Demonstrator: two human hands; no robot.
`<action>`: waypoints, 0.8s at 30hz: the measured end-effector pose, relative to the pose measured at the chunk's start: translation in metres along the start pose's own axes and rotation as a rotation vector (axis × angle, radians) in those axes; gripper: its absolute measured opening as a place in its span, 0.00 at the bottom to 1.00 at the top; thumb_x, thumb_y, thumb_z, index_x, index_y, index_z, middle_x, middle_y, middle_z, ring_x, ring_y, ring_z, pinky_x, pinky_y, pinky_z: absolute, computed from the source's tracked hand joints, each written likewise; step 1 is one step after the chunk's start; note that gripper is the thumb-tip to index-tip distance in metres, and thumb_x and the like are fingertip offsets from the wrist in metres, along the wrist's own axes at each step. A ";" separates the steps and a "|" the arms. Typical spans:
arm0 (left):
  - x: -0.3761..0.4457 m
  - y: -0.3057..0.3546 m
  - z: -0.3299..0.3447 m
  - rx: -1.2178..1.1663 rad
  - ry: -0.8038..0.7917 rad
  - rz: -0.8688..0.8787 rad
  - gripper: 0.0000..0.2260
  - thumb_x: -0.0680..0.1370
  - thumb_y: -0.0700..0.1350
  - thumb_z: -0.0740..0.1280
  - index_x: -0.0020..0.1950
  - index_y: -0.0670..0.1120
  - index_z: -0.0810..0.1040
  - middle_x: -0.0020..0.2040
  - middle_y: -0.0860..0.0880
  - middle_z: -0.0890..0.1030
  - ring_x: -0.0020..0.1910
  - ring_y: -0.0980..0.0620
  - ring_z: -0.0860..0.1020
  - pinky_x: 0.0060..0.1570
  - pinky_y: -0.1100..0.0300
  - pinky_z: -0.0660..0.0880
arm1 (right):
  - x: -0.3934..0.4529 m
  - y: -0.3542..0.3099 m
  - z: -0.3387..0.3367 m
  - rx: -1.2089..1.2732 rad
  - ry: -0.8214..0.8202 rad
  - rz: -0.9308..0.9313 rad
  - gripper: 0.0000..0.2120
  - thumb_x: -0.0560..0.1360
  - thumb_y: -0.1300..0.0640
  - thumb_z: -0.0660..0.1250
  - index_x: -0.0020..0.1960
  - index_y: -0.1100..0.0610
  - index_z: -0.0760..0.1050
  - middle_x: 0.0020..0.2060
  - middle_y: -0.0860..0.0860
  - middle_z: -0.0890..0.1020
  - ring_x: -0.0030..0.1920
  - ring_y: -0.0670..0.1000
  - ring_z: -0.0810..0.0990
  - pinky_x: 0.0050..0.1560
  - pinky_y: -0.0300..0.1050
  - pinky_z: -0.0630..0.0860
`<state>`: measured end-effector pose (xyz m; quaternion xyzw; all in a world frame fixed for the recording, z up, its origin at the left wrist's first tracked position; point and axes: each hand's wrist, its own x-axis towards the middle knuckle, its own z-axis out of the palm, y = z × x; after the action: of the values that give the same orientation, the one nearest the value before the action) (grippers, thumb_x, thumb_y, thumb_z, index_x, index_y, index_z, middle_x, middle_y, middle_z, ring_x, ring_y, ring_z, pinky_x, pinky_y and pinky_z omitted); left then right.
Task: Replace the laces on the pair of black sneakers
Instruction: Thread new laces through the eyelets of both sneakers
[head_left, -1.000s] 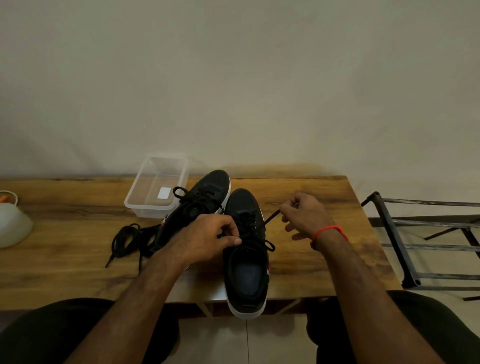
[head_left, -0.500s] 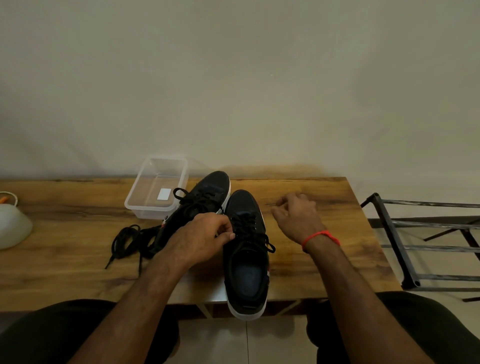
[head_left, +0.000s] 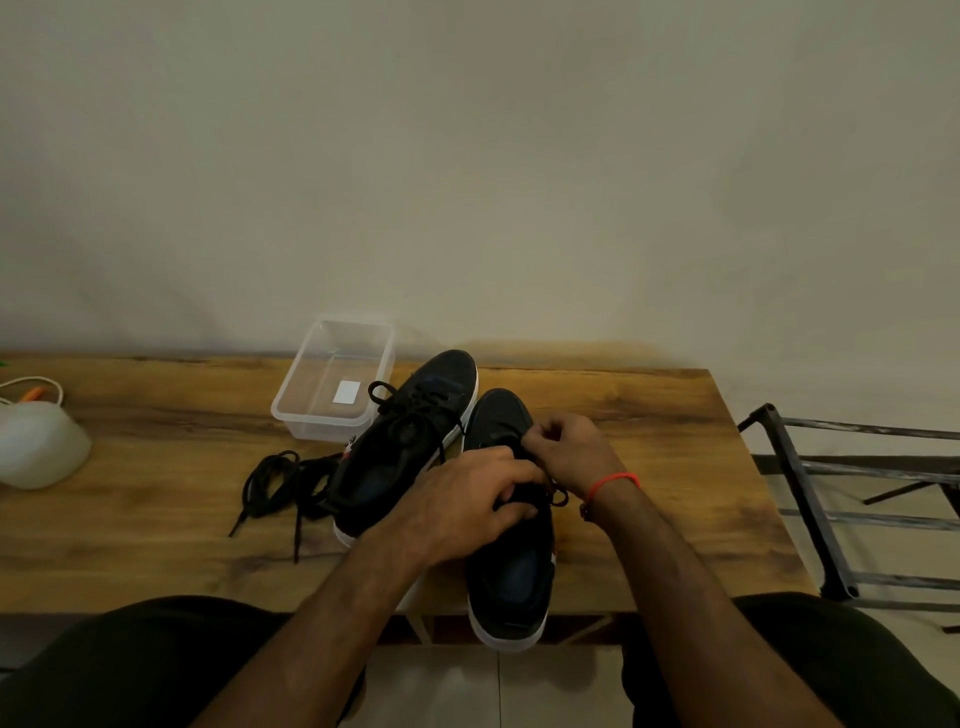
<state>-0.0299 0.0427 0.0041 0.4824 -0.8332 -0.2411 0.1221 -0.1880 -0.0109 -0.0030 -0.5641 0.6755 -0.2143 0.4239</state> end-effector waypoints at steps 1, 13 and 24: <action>0.000 0.002 0.001 0.006 0.007 -0.003 0.18 0.81 0.53 0.67 0.71 0.60 0.72 0.43 0.61 0.66 0.45 0.59 0.68 0.47 0.59 0.72 | 0.000 0.001 -0.001 0.057 0.012 0.012 0.07 0.76 0.60 0.68 0.39 0.54 0.78 0.38 0.52 0.83 0.41 0.51 0.80 0.46 0.51 0.80; -0.003 -0.005 -0.015 -0.169 0.016 -0.013 0.06 0.79 0.45 0.70 0.53 0.54 0.82 0.43 0.56 0.76 0.42 0.57 0.75 0.44 0.61 0.76 | 0.001 0.004 -0.018 0.908 0.037 0.132 0.06 0.79 0.68 0.65 0.55 0.63 0.76 0.37 0.56 0.81 0.37 0.55 0.81 0.44 0.52 0.82; -0.006 -0.021 -0.022 -0.214 -0.119 -0.168 0.08 0.81 0.54 0.67 0.51 0.52 0.82 0.46 0.56 0.81 0.46 0.60 0.79 0.48 0.59 0.78 | -0.007 0.001 -0.039 0.817 0.202 -0.003 0.10 0.80 0.65 0.66 0.60 0.60 0.74 0.44 0.57 0.86 0.33 0.49 0.78 0.36 0.46 0.81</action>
<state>-0.0021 0.0330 0.0121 0.5197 -0.7651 -0.3661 0.1025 -0.2199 -0.0116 0.0201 -0.3267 0.5724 -0.5193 0.5440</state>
